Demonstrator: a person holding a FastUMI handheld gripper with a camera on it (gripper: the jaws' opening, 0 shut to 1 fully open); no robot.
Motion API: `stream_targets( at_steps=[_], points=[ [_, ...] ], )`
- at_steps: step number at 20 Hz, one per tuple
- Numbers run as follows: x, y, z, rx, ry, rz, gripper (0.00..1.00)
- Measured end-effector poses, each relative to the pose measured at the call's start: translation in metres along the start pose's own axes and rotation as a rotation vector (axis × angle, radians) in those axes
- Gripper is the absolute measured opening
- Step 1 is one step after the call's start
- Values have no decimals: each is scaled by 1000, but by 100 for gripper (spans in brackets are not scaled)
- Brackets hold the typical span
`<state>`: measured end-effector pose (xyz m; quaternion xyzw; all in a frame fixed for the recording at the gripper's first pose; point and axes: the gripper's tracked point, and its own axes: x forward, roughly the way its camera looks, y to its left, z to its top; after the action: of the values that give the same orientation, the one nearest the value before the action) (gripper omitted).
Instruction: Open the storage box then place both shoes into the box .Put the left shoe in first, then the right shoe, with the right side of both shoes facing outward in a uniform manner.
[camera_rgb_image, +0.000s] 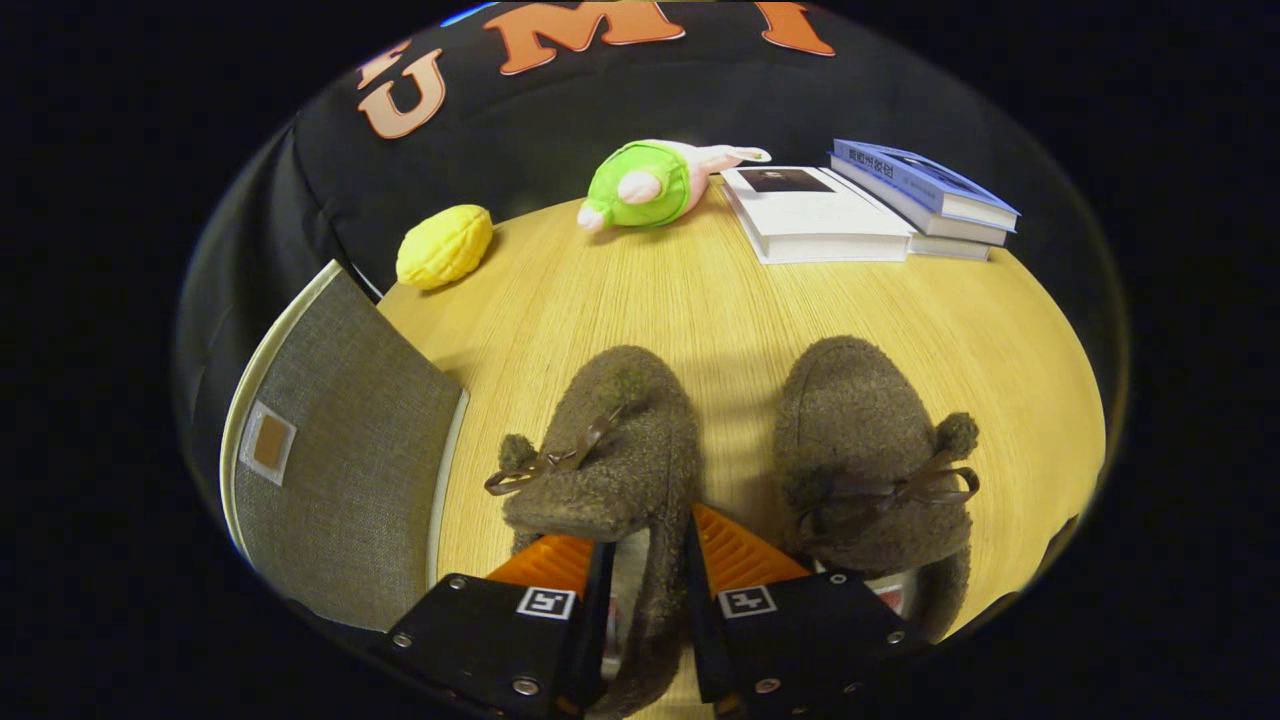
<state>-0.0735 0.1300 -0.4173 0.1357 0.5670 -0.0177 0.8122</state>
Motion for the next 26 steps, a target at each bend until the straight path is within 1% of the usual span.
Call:
stream_targets(
  at_steps=[1, 2, 3, 5, 7, 11, 14, 18, 22, 26],
  points=[
    [0, -1, 1, 21, 0, 6, 25],
    [0, -2, 2, 35, -1, 12, 20],
    [-1, -4, 2, 56, 1, 17, 12],
    [-6, -3, 4, 93, 5, 38, 5],
    [-13, 5, 7, 129, -6, 61, 5],
    [-36, 35, 14, 200, -1, 173, 5],
    [-59, 55, 29, 191, -37, 207, 4],
    [-97, 91, 56, 243, -83, 316, 5],
    [-127, 123, 85, 206, -145, 355, 4],
    [-144, 165, 97, 185, -166, 402, 4]
  ],
)
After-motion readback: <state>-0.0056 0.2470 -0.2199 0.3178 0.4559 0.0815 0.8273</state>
